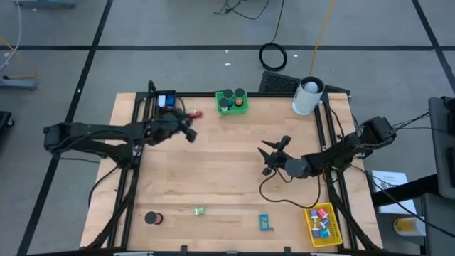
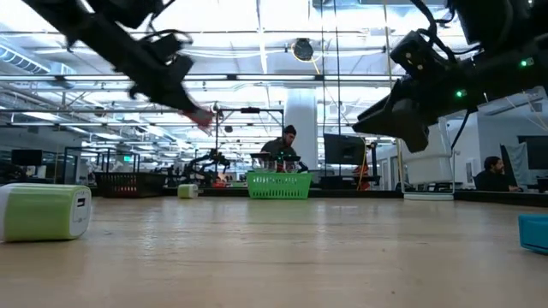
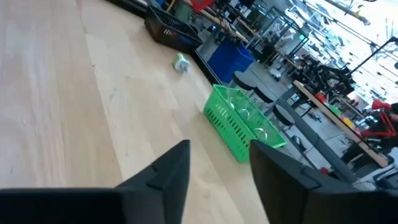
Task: Pick & Place Office items
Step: Put the red digital clock into the black basket
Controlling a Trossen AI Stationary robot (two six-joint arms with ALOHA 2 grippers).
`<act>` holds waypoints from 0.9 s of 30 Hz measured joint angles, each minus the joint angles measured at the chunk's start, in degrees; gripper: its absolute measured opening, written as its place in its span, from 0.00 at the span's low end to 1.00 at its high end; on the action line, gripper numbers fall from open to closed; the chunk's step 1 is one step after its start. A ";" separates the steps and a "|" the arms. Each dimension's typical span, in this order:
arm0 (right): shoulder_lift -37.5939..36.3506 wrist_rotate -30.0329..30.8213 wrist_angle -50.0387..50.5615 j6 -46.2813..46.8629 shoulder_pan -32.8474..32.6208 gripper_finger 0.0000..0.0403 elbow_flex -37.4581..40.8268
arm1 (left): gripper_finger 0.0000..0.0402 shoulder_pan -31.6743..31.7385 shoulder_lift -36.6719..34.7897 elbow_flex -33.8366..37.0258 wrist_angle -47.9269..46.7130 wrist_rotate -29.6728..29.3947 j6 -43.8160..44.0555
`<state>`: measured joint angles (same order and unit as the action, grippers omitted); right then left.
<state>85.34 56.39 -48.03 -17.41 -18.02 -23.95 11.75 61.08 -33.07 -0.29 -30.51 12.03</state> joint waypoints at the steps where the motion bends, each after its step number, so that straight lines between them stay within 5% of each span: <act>1: 0.00 -0.62 -0.90 0.04 0.02 0.35 0.41 | 0.18 0.02 -1.82 0.42 -3.04 -3.41 1.44; 5: 0.00 -4.30 -3.20 0.04 0.43 0.26 0.88 | 0.18 1.06 -7.54 5.18 -7.54 -12.22 6.23; 13: 0.02 -8.66 -5.68 0.04 1.22 0.13 0.88 | 0.18 13.82 -12.41 13.73 -4.40 -14.44 7.44; 27: 0.04 -8.67 -6.60 -0.40 1.22 0.06 0.92 | 0.18 37.17 -4.25 13.76 0.92 5.53 1.93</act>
<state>85.38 47.72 -54.63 -17.81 -16.80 -23.03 48.92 56.84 -19.31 0.63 -24.98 13.96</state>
